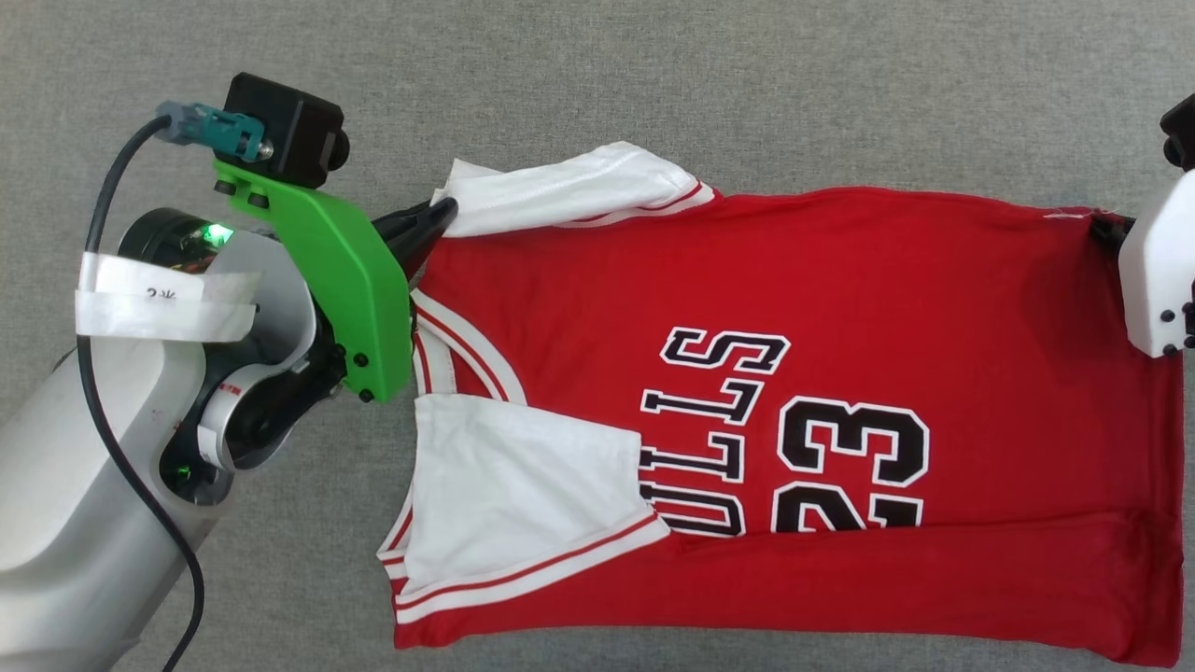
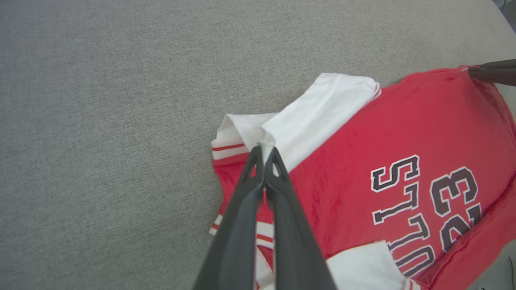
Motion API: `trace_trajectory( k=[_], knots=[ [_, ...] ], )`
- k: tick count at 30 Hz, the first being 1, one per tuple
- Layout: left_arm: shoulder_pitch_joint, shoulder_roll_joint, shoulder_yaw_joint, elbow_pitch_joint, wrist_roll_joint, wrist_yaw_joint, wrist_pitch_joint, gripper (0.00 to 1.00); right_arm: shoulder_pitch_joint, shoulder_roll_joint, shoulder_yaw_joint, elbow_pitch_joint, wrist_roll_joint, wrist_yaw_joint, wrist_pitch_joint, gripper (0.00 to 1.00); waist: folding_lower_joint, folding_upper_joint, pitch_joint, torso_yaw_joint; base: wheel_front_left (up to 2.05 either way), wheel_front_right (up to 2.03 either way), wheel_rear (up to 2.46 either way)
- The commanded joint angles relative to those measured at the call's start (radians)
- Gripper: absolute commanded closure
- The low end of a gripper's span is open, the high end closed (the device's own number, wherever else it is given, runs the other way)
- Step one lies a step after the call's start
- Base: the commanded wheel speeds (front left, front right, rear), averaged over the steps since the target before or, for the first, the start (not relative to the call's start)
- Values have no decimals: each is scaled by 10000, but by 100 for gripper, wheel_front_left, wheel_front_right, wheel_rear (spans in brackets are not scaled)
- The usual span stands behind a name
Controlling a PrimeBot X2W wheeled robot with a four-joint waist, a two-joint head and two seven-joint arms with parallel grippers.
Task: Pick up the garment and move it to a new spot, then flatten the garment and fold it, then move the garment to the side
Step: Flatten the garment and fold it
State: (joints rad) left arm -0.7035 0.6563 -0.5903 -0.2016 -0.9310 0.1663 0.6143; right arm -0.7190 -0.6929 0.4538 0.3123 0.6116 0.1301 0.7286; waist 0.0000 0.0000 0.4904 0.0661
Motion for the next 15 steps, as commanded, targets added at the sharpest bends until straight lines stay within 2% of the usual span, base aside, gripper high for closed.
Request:
trace_trajectory(
  k=[1, 15],
  knots=[
    [190, -49, 51, 115, -8, 44, -138, 100, 301, 255, 204, 367, 146, 6, -122, 100, 0, 0, -68, -16, 0, 0, 0],
    [1048, -126, 233, 828, -225, 81, -909, 100, 1050, 670, -1108, 758, 919, 6, -2860, 100, 0, 0, -1366, -232, 0, 0, 0]
  ],
)
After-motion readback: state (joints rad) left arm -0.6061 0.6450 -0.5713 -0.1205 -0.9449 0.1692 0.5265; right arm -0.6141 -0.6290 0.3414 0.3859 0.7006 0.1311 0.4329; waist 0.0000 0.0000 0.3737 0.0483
